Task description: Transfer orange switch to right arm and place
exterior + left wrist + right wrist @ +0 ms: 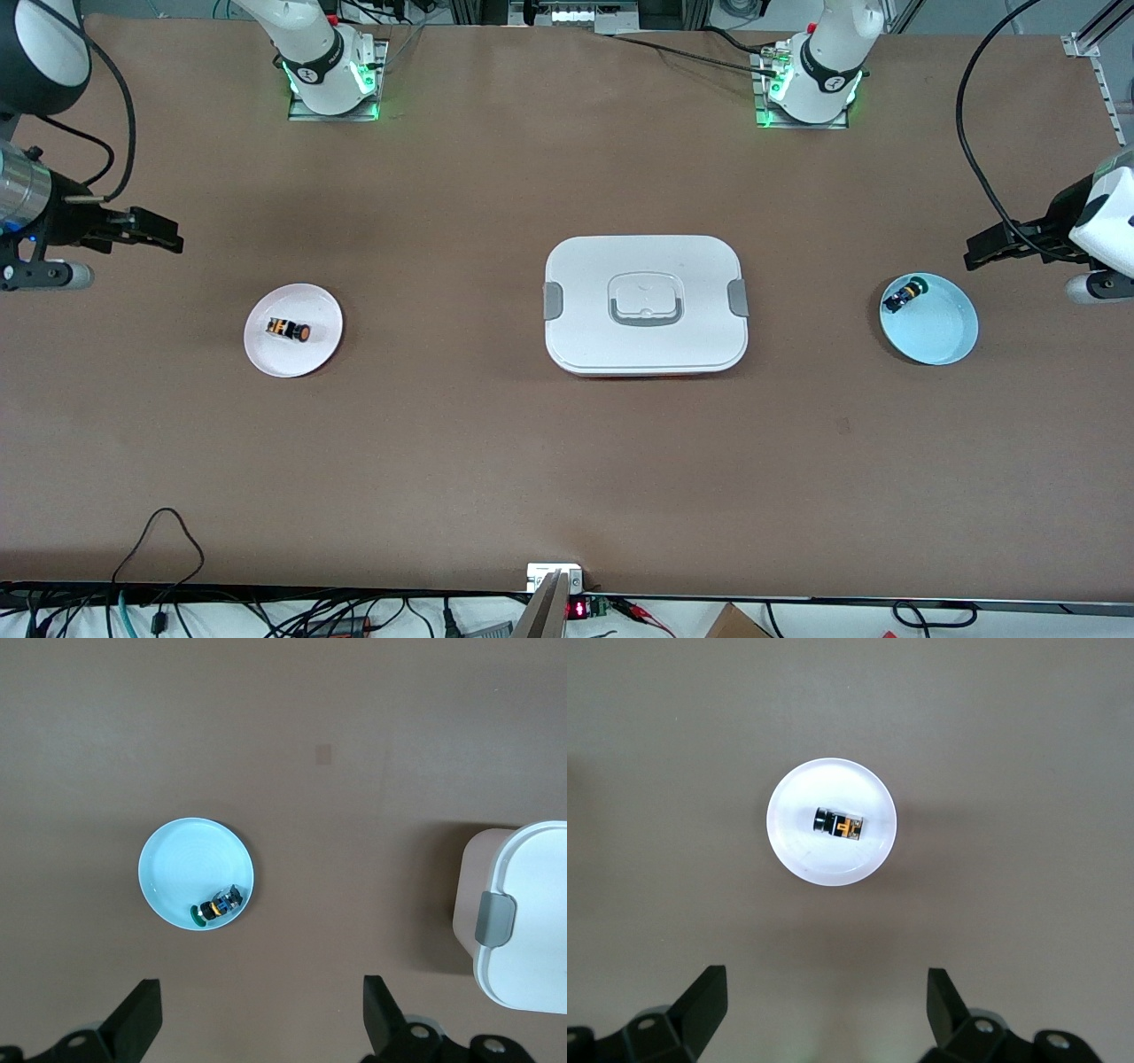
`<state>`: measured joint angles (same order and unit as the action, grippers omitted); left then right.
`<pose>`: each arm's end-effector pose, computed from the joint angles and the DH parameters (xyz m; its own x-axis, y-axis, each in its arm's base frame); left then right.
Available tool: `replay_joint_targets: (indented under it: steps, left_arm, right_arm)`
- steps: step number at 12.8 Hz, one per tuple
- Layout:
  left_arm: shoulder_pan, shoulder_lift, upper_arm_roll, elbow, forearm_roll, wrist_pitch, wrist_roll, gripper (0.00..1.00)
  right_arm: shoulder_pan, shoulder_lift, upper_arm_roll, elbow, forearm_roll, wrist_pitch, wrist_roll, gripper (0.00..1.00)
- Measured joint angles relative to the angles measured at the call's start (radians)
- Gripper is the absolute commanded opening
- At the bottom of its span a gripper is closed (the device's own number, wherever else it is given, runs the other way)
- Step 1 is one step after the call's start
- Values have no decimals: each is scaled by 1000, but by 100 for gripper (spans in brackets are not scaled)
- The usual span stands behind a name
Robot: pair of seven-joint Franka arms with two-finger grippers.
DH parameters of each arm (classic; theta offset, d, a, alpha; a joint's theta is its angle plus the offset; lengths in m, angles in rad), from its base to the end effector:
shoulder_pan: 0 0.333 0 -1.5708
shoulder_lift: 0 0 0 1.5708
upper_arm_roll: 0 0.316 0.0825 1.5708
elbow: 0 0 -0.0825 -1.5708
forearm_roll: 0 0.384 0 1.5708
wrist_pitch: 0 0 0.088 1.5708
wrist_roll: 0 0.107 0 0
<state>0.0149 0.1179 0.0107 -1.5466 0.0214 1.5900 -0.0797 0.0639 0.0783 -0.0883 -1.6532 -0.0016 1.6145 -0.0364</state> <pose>0.5887 0.0170 0.5701 0.9919 0.1046 -0.0724 0.1028 -0.9943 -0.0284 0.5739 -0.0126 0.5452 0.9931 0.0117 -0.1167 0.0123 -0.9999 0.0042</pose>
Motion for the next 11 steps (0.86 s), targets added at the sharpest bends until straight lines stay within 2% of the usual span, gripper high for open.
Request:
replay_joint_targets:
  steps: [3,11]
  left_arm:
    - [0,0,0,0,0,0,0,100]
    - [0,0,0,0,0,0,18,100]
  right_arm:
    - [3,-44,0,-24,0,11,0,100]
    - [8,-49,4,-23,0,27,3,100]
